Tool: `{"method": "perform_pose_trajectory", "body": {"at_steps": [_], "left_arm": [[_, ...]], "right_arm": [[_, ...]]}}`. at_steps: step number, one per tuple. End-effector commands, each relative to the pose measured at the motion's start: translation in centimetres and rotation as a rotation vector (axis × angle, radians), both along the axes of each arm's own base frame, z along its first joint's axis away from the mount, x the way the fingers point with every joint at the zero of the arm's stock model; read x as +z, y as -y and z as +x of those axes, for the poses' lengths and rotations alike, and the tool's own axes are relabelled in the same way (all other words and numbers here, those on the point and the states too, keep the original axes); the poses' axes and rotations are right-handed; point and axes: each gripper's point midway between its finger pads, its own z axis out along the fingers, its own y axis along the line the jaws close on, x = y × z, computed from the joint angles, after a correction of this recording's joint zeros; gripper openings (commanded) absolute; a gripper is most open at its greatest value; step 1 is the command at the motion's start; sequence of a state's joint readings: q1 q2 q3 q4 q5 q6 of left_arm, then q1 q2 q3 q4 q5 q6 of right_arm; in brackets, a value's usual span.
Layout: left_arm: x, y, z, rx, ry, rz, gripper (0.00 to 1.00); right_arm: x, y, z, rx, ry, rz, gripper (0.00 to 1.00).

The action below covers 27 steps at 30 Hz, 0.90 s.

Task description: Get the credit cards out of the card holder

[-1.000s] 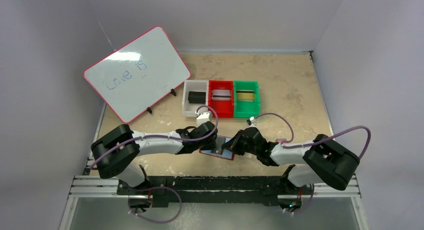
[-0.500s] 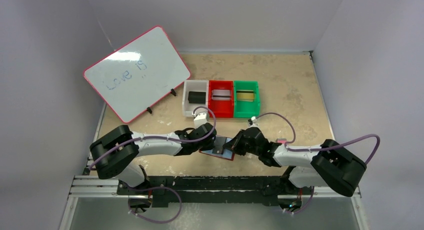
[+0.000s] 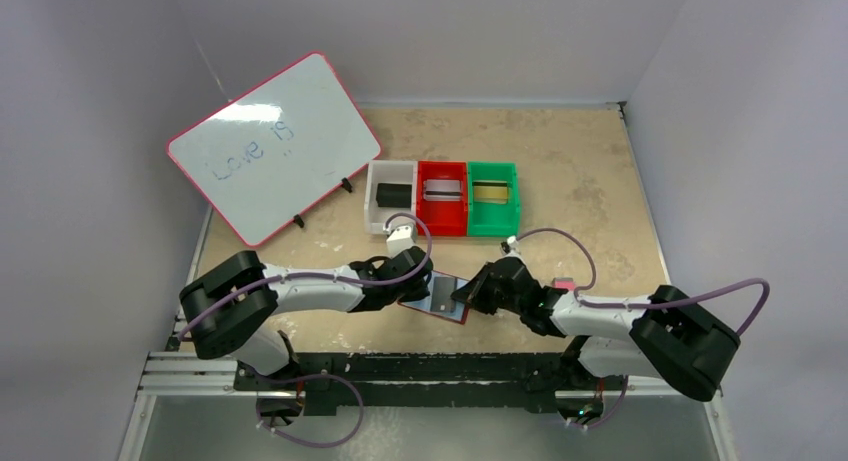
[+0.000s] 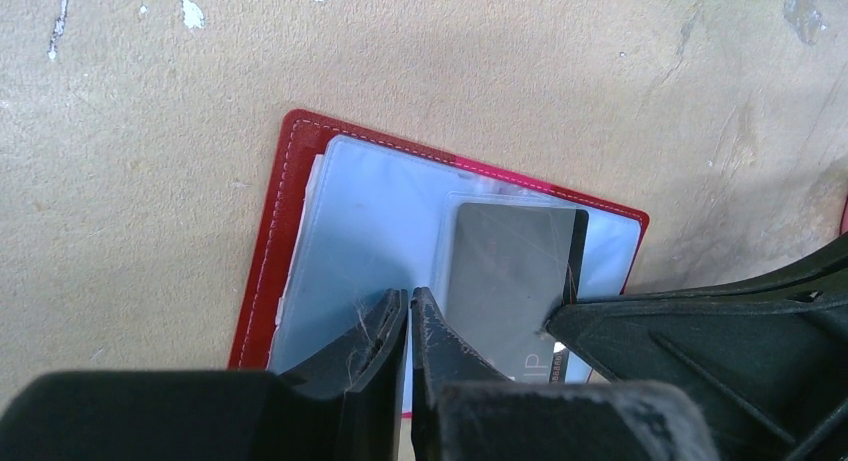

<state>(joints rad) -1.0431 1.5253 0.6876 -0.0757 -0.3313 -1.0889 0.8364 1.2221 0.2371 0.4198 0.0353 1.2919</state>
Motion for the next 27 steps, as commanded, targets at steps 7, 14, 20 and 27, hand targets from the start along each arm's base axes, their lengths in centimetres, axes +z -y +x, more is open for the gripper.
{"method": "perform_pose_trajectory", "body": {"at_steps": [7,14,20,27], "left_arm": [[1.8,-1.7,0.3,0.010,0.049,0.032,0.22],[4.6,0.6,0.4,-0.056,0.086,-0.073,0.25],[2.3,1.3,-0.3,-0.084,0.018,-0.062,0.22],[-0.5,0.4,-0.9,-0.071,-0.037,0.016,0.17]], "right_arm": [[-0.5,-0.4,0.5,0.033,0.016,-0.037,0.05],[-1.2,-1.4,0.7,0.064,-0.006,-0.045,0.05],[-1.4,-1.1,0.7,0.046,-0.014,-0.048,0.05],[-1.4,-1.0,0.6,0.041,-0.018,-0.048,0.06]]}}
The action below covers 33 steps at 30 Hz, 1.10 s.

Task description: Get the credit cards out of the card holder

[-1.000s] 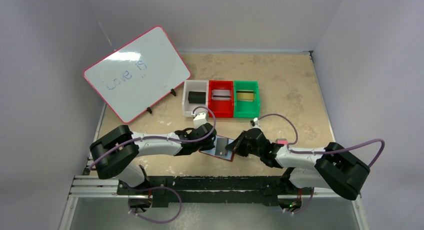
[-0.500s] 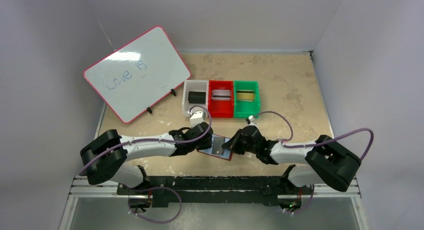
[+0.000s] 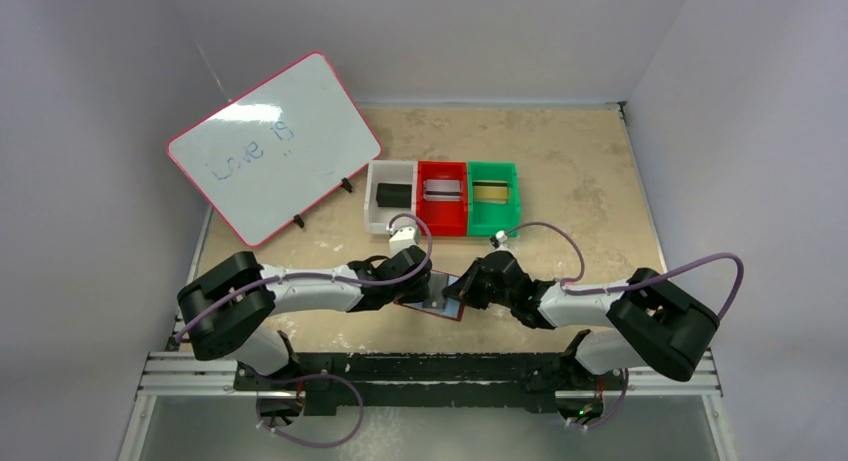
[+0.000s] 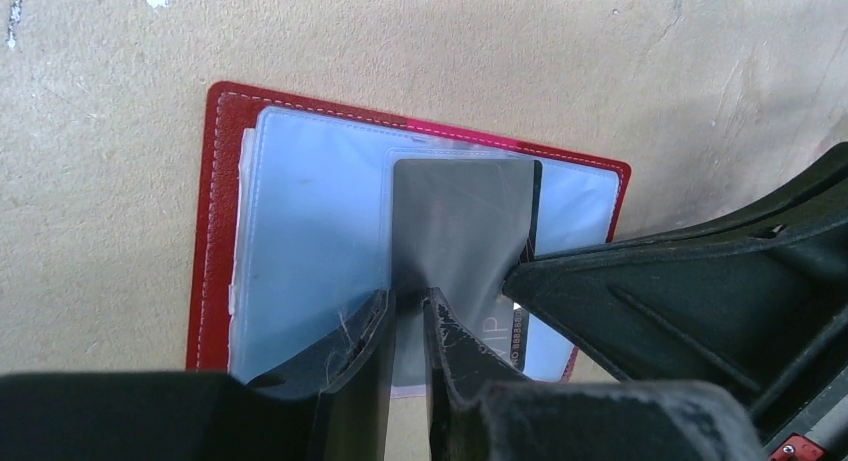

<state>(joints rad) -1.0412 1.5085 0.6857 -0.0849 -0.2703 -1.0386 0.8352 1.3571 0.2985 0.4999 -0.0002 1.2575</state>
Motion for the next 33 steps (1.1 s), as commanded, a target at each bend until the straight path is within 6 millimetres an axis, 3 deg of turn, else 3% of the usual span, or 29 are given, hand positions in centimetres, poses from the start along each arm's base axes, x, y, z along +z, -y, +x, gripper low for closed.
{"method": "perform_pose_trajectory", "body": {"at_steps": [1,10,17,19,25,33], "left_arm": [[-1.0,-0.1,0.0,0.007,-0.017,0.031,0.16],[-1.9,-2.0,-0.1,0.049,-0.007,0.110,0.13],[-2.4,-3.1,-0.1,0.073,-0.001,0.161,0.11],[-2.6,-3.3,-0.2,0.079,-0.001,0.170,0.11],[-2.9,-3.3,-0.3,0.077,-0.006,0.180,0.10],[-2.9,-2.8,-0.2,0.067,-0.008,0.177,0.08]], "right_arm": [[-1.2,1.0,-0.3,-0.008,-0.024,-0.053,0.07],[-0.8,1.1,-0.3,-0.010,-0.017,-0.053,0.19],[-0.2,1.2,-0.5,-0.013,0.006,-0.018,0.04],[-0.2,1.5,-0.7,-0.022,0.001,-0.020,0.04],[0.4,1.7,-0.8,-0.021,0.028,0.005,0.20],[0.9,0.6,-0.6,0.016,0.046,0.038,0.21]]}}
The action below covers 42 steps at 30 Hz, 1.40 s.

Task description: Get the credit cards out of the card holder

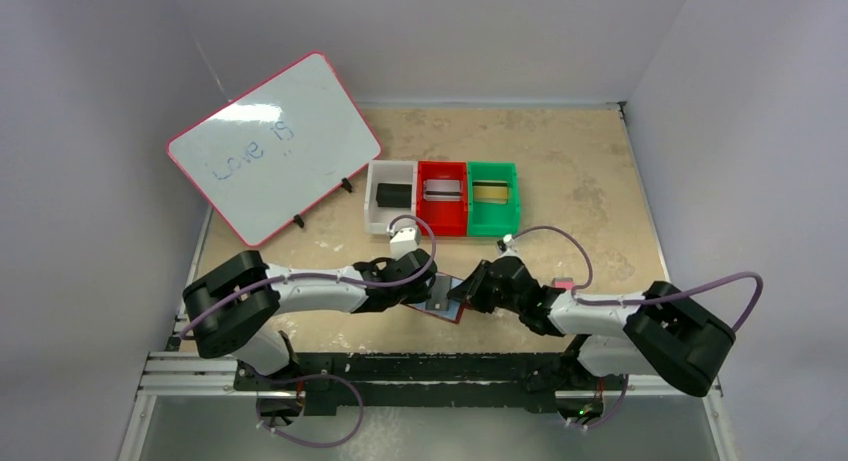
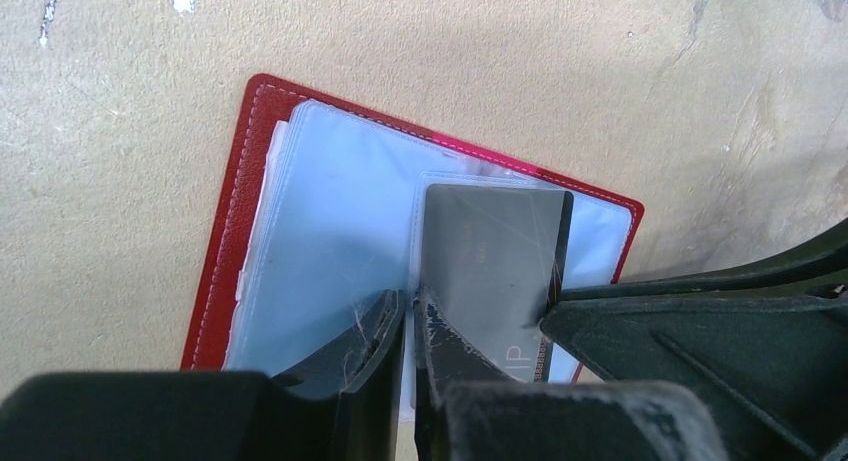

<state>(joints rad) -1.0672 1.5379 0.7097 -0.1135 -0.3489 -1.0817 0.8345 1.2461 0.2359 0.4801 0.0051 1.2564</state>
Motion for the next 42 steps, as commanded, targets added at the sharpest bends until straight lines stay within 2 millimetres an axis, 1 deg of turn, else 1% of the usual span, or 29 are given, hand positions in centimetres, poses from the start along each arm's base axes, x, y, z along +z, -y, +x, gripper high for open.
{"method": "perform_pose_trajectory", "body": {"at_steps": [1,4,7,9,11,14,16,18,21,24,29,30,31,34,36,39,42], "left_arm": [[-2.6,-2.7,-0.6,0.015,-0.035,0.140,0.08],[-2.4,-2.6,-0.6,0.012,-0.034,0.134,0.06],[-2.3,-2.1,-0.7,-0.001,-0.036,0.115,0.03],[-2.1,-1.8,-0.7,-0.009,-0.034,0.097,0.00],[-2.0,-1.6,-0.7,-0.012,-0.031,0.085,0.00],[-1.8,-1.4,-0.5,-0.011,-0.022,0.083,0.00],[-1.9,-1.6,-0.3,-0.004,-0.019,0.096,0.00],[-2.0,-1.8,-0.3,0.001,-0.019,0.110,0.00],[-2.2,-2.3,-0.2,0.008,-0.017,0.138,0.00],[-2.3,-2.4,-0.1,0.009,-0.014,0.150,0.00],[-1.9,-2.0,-0.1,0.000,-0.007,0.131,0.00],[-1.8,-2.0,0.0,-0.001,-0.006,0.126,0.00],[-1.7,-1.9,0.0,0.000,-0.003,0.124,0.00],[-1.5,-2.1,0.0,0.002,0.001,0.123,0.00],[-1.3,-2.0,0.1,0.003,0.005,0.120,0.00],[-1.5,-2.1,0.0,0.004,0.002,0.122,0.00],[-1.5,-2.1,0.0,0.003,0.002,0.122,0.00]], "right_arm": [[0.0,-0.6,0.3,0.023,0.013,0.016,0.21],[-0.2,-0.9,0.2,0.035,0.006,0.021,0.17],[-0.1,-1.2,0.2,0.048,0.012,0.044,0.06],[-0.2,-1.1,0.1,0.045,0.009,0.045,0.04],[-0.2,-0.9,0.0,0.041,0.008,0.042,0.04],[0.0,-0.7,0.0,0.040,0.013,0.035,0.14],[0.2,-0.6,-0.1,0.040,0.021,0.038,0.17],[0.4,-0.5,-0.1,0.041,0.028,0.048,0.15],[0.5,-0.5,-0.2,0.039,0.028,0.050,0.06],[0.4,-0.4,-0.3,0.046,0.032,0.056,0.00],[0.2,-0.4,-0.3,0.043,0.022,0.057,0.00],[0.2,-0.4,-0.3,0.043,0.020,0.058,0.08],[0.2,-0.4,-0.3,0.043,0.021,0.060,0.12],[0.3,-0.5,-0.2,0.042,0.022,0.065,0.15],[0.2,-0.6,-0.1,0.042,0.021,0.068,0.14],[0.2,-0.8,-0.1,0.050,0.022,0.075,0.07],[0.5,-1.1,-0.2,0.072,0.038,0.101,0.04]]}}
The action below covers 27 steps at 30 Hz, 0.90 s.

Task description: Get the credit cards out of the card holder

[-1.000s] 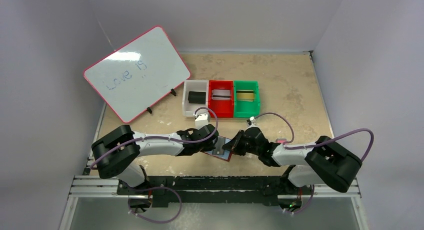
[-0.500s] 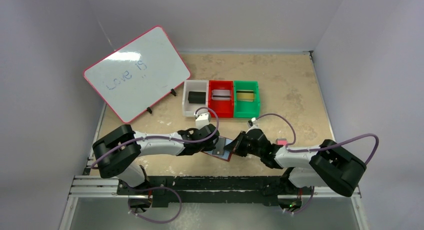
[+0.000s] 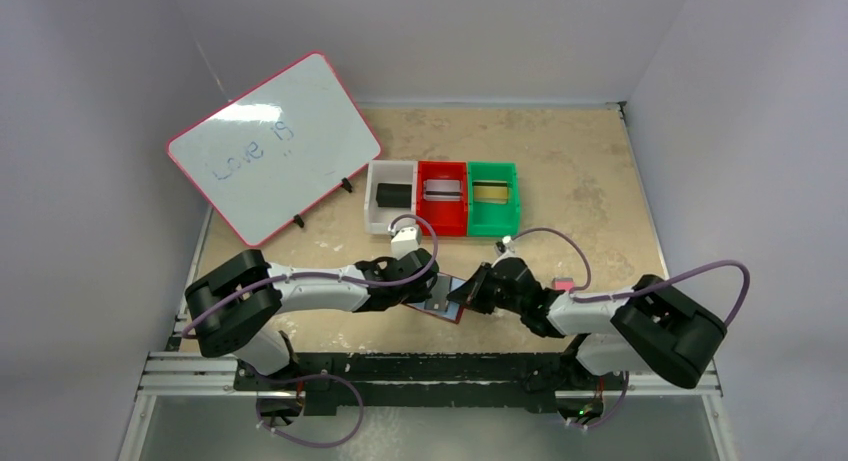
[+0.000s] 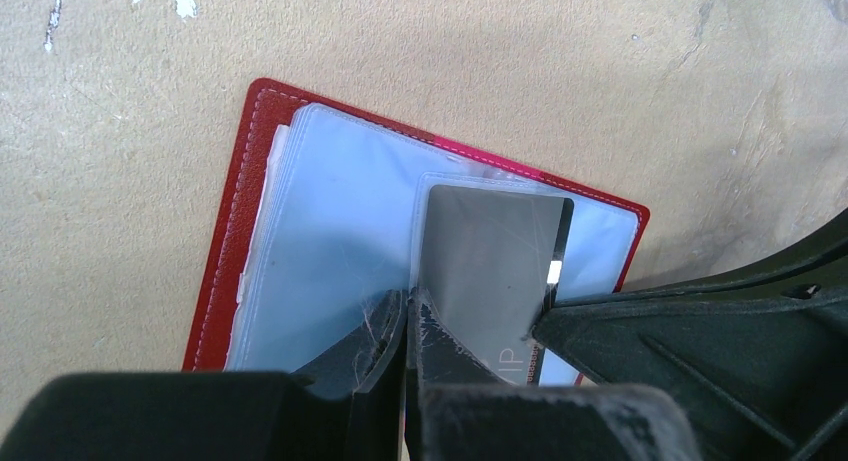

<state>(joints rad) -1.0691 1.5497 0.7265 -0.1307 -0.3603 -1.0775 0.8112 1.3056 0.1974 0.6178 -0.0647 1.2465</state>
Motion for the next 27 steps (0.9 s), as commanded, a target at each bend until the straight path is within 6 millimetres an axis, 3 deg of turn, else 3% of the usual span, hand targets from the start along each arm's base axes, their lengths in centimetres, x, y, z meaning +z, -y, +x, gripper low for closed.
{"method": "perform_pose_trajectory", "body": {"at_steps": [1,7,14,27], "left_arm": [[-1.5,-2.1,-0.1,0.002,-0.002,0.104,0.00],[-1.3,-2.2,-0.1,0.007,0.004,0.104,0.00],[-0.5,-3.2,0.7,0.022,0.040,0.162,0.00],[0.2,-3.7,1.1,0.045,0.066,0.167,0.00]], "right_arm": [[1.0,-0.8,0.0,0.040,0.042,0.058,0.03],[0.8,-0.8,-0.1,0.044,0.036,0.063,0.00],[-1.1,1.1,-0.8,-0.036,-0.063,0.003,0.00],[-0.5,3.3,-1.0,-0.106,-0.046,-0.036,0.00]]}}
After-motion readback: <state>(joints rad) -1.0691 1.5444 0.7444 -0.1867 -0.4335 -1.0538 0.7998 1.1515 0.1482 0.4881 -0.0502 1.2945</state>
